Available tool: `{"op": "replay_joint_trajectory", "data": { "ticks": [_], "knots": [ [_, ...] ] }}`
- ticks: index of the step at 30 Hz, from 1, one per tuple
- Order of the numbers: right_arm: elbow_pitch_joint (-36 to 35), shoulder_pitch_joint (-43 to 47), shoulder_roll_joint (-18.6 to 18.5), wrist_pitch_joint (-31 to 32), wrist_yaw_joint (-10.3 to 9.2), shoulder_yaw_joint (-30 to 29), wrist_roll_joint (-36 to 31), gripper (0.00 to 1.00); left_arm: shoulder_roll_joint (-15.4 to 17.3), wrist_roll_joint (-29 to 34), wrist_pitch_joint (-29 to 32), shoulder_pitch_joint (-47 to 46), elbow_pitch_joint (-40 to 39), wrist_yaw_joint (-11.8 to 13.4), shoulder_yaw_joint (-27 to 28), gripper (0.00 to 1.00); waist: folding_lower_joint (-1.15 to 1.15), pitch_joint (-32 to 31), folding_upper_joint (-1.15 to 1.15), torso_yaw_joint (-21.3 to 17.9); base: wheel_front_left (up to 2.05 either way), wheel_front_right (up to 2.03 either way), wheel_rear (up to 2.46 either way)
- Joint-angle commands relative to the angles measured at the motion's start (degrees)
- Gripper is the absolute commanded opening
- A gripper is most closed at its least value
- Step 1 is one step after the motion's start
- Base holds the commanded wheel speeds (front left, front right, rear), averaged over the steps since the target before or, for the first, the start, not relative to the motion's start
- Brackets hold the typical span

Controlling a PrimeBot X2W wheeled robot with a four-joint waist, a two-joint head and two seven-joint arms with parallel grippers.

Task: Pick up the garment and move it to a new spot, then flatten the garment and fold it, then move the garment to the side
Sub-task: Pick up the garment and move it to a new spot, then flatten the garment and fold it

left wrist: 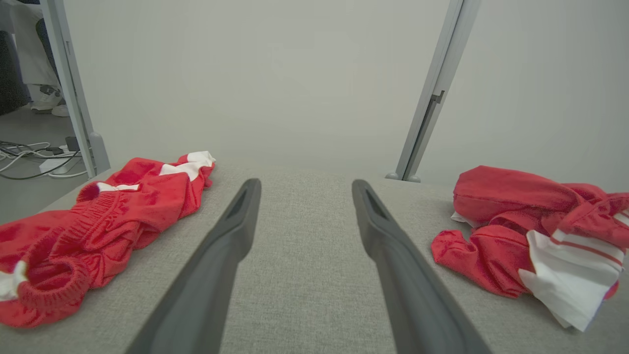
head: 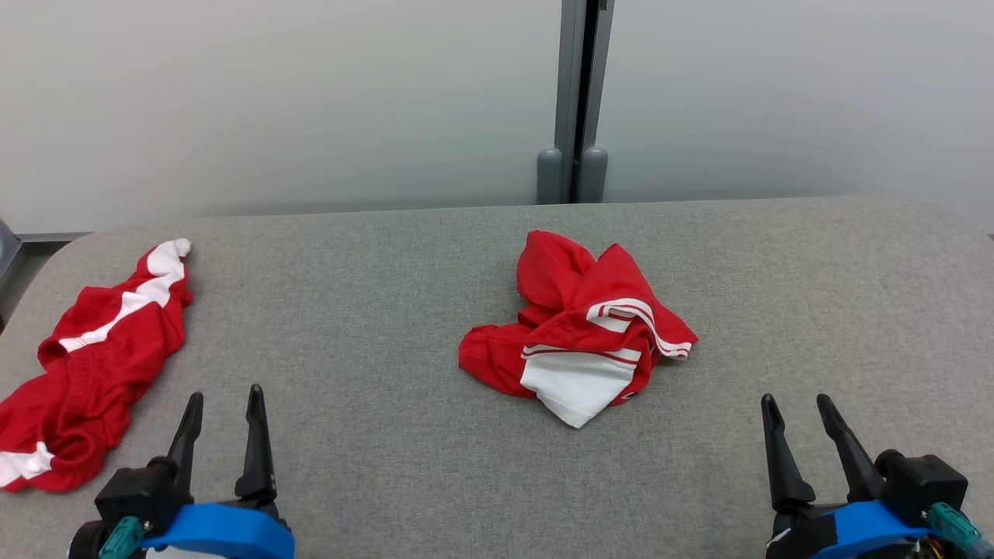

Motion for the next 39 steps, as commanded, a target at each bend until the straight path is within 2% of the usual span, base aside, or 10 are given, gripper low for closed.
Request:
{"op": "replay_joint_trajectory", "data": {
  "ticks": [1, 13, 23, 26, 30, 35, 39],
  "knots": [
    [0.29, 0.89, -0.26, 0.11, 0.01, -0.25, 0.17, 1.00, 0.45, 0.93, -0.27, 1.05, -0.22, -0.30, 0.61, 1.00, 0.00, 0.01, 0.00, -0.22, 0.00, 0.00, 0.00],
    [1.11, 0.29, -0.26, -0.27, 0.01, -0.46, 0.81, 1.00, -0.62, 3.17, -0.28, 3.52, -1.81, -0.28, 0.98, 1.00, 0.00, 0.46, 0.00, -0.62, 0.00, 0.00, 0.00],
    [1.15, -2.32, -0.26, 0.22, 0.01, 3.05, 1.79, 1.00, -0.69, 2.95, -0.28, 2.71, -1.26, -1.19, 1.44, 1.00, 0.00, 0.80, 0.00, -0.40, 0.00, 0.00, 0.00],
    [1.16, -4.29, -0.25, 1.32, 0.01, 4.93, 2.22, 1.00, -0.74, 3.13, -0.28, 2.20, -1.08, -1.56, 1.57, 1.00, 0.00, 1.12, 0.00, -0.22, 0.00, 0.00, 0.00],
    [2.43, -8.72, -0.26, 4.60, 0.01, 10.07, 8.19, 1.00, -0.75, 3.45, -0.28, 1.73, -0.97, -1.73, 1.70, 1.00, 0.00, 1.86, 0.00, -0.15, 0.00, 0.00, 0.00],
    [7.94, -15.86, -0.28, 10.45, 0.01, 16.55, 13.21, 1.00, -0.70, 3.72, -0.28, 0.57, -0.66, -2.24, 1.36, 1.00, 0.00, 3.03, 0.00, 0.50, 0.00, 0.00, 0.00],
    [14.13, -20.87, -0.26, 11.99, 0.01, 18.88, 15.89, 1.00, -1.00, 4.02, -0.28, -0.39, -0.22, -2.77, 0.76, 1.00, 0.00, 3.62, 0.00, 1.66, 0.00, 0.00, 0.00]
  ]
}}
